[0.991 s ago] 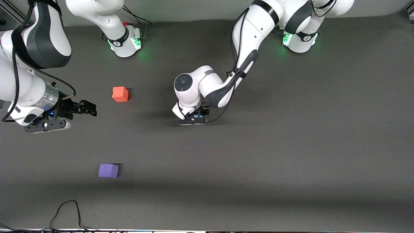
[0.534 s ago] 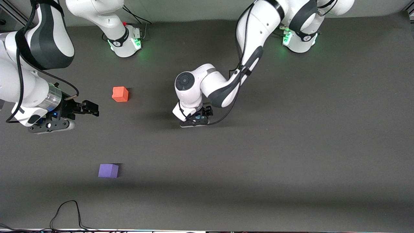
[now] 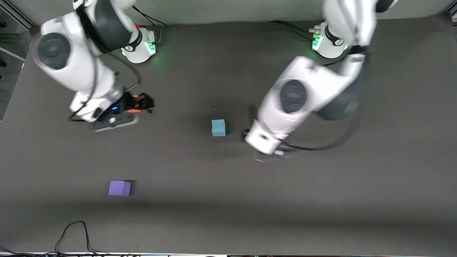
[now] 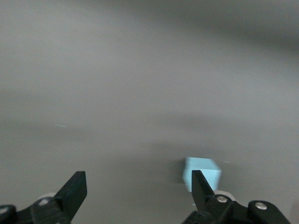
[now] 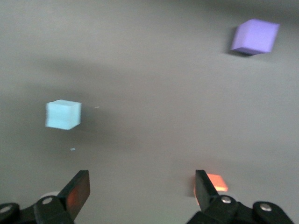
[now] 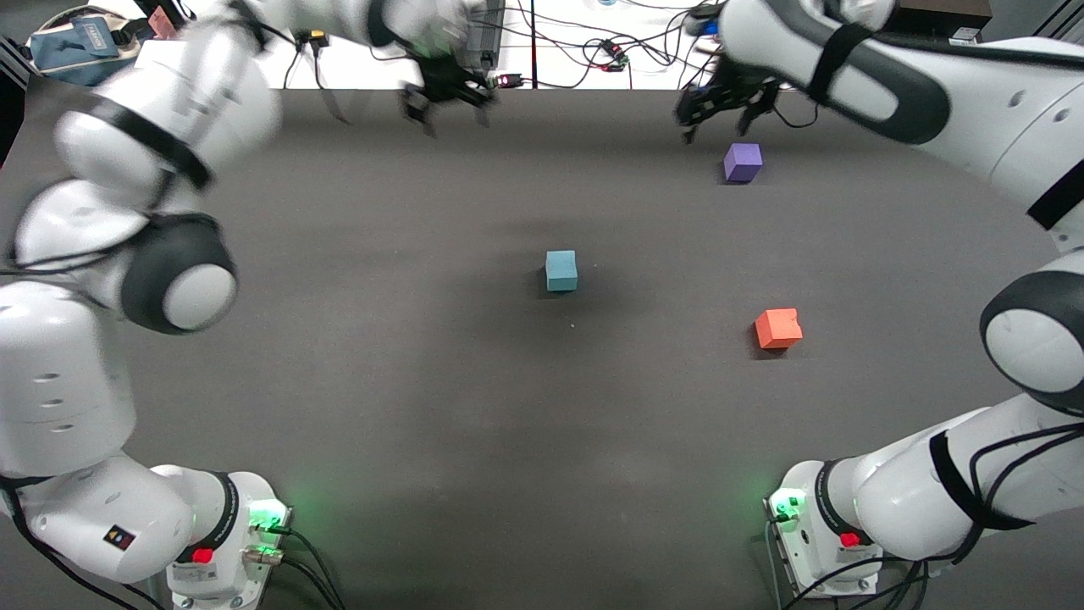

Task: Place blue block between orange and purple blocks
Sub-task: 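Withdraw the left gripper while the right gripper reaches the blue block, then lower the right gripper and close it on the blue block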

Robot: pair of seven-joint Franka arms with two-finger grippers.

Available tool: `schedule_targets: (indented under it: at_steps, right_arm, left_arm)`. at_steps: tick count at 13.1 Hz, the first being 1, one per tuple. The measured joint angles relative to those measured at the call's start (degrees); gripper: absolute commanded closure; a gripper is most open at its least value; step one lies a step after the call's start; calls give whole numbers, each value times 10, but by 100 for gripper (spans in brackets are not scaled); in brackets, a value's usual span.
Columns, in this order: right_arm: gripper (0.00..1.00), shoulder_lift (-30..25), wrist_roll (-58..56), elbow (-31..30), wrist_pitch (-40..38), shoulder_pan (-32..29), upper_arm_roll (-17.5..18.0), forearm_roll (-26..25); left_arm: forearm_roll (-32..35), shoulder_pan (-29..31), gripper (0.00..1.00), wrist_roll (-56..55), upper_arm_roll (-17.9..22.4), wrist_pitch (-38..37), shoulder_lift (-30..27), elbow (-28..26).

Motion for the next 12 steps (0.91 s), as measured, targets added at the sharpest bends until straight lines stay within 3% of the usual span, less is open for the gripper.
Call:
schedule_targets:
  at_steps: [3, 6, 12]
  right_arm:
    - [0, 29, 91, 3, 36, 74, 1, 13]
    - [0, 76, 143, 3, 84, 111, 2, 14]
    - [0, 193, 218, -17, 231, 165, 2, 18]
  left_arm:
    - [-4, 132, 0, 142, 1, -65, -39, -16]
    - [16, 221, 0, 248, 3, -84, -53, -24]
    - [38, 278, 0, 333, 3, -83, -143, -99]
